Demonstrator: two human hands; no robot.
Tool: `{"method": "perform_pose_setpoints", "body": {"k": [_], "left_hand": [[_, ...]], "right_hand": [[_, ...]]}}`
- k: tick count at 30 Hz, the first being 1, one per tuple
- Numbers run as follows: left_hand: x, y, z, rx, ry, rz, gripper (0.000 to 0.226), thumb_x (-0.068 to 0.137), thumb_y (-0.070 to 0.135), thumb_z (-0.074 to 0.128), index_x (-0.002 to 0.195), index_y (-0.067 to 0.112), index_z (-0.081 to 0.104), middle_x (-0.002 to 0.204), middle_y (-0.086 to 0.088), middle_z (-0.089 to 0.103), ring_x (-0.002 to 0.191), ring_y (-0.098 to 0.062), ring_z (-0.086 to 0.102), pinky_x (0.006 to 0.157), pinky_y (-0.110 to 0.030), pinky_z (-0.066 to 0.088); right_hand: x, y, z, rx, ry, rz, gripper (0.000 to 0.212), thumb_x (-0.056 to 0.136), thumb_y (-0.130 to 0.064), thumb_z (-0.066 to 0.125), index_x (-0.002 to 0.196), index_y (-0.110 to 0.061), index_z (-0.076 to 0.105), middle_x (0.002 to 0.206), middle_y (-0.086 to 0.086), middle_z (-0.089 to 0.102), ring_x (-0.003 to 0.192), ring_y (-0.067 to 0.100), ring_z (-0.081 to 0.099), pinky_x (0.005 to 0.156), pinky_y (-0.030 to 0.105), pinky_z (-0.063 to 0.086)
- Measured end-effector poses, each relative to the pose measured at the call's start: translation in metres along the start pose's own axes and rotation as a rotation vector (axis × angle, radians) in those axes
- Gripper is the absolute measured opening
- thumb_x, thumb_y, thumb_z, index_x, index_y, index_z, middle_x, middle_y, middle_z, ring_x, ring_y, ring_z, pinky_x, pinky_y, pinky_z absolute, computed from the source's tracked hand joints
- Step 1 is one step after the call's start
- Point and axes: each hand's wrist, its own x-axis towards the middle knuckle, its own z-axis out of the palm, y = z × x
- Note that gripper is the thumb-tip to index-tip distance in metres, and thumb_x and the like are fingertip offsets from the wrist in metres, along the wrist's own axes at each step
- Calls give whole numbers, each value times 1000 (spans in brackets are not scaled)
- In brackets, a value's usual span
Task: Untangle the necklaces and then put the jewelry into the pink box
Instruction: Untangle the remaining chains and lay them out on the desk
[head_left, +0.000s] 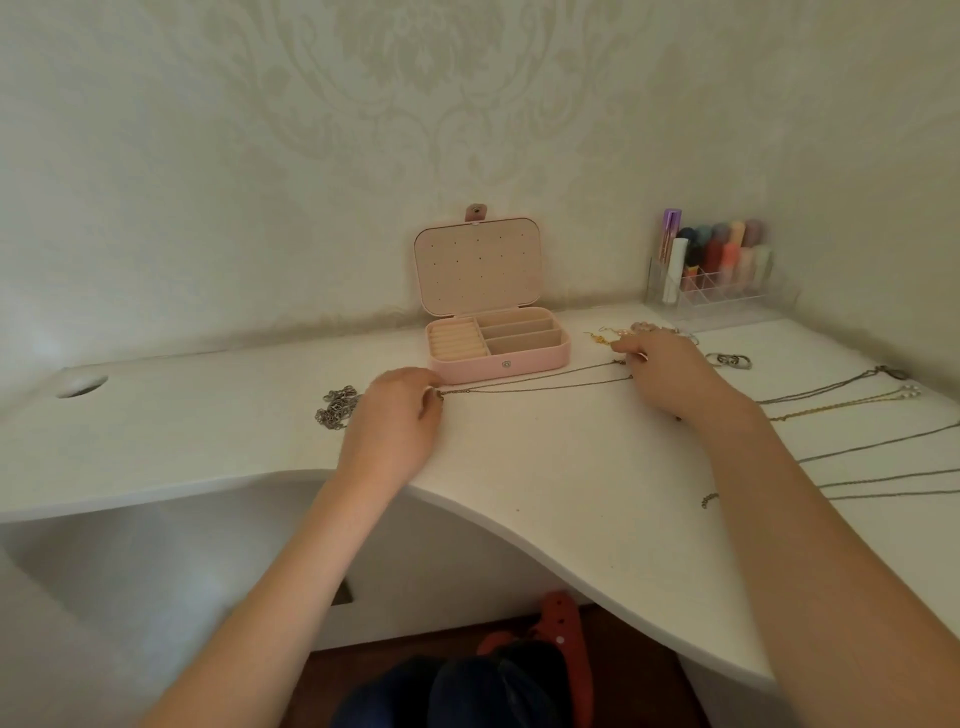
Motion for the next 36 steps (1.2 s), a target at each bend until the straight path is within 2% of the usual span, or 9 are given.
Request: {"method": "perform_pose_setpoints", "body": {"k": [4,7,14,18,20,23,27,32,36], "left_hand": [[-5,-37,-27,172,103,-100,31,80,-4,58,108,0,69,117,-18,65,112,-35,56,97,-39,43],[-6,-60,-45,232,22,-223,34,86,9,62,118,-1,64,120,-23,63,114,-37,56,96,-41,43],[1,-77,-46,171,21,-200,11,86,4,62,88,3,72,89,-16,71,86,-34,63,75,-35,48],[10,-77,-46,-57,9,-317,12,94,10,55,88,3,63,83,-7,62,78,-23,55,63,-21,32],[15,-79,-49,-281,3,-428,16,97,16,50,89,6,58,84,-8,61,80,-26,60,60,-19,41],[18,-86,-53,-546,4,-542,25,101,27,44,90,7,56,97,-16,67,90,-30,66,83,-37,53],[16,-90,-57,-833,22,-590,23,101,21,43,87,6,52,99,-19,65,94,-30,65,89,-42,52],[16,-96,-61,-1027,107,-643,17,99,13,47,86,5,53,88,-15,66,74,-18,71,65,-25,58],[17,-97,-59,-1037,154,-650,15,98,14,50,84,7,54,83,-12,66,75,-19,69,63,-22,56]], "right_hand": [[-2,-14,4,43,44,-120,38,97,-2,39,129,-12,58,139,9,51,130,23,43,101,20,27],[-10,-36,13,31,96,-228,44,95,-2,40,134,-17,52,132,9,57,122,27,50,97,31,38],[-33,-90,50,18,106,-544,41,89,-2,45,124,-16,62,115,11,65,115,25,51,92,36,43],[-39,-119,69,92,3,-632,37,92,-4,45,120,-17,64,115,8,65,113,22,52,93,35,41],[-33,-136,81,110,-51,-630,36,95,-5,43,123,-16,62,119,6,64,114,22,51,94,33,41],[-18,-164,103,156,-136,-581,35,97,-6,41,127,-12,58,126,9,61,117,25,53,98,35,40],[-7,-196,131,245,-257,-526,34,98,-7,41,129,-6,56,129,13,59,119,28,53,101,31,37],[-7,-205,148,487,-242,-448,29,98,-10,41,115,-8,65,103,9,69,95,25,65,86,32,49],[-12,-203,144,678,-216,-378,21,97,-18,50,103,-9,69,89,0,69,86,16,65,79,25,48]]}}
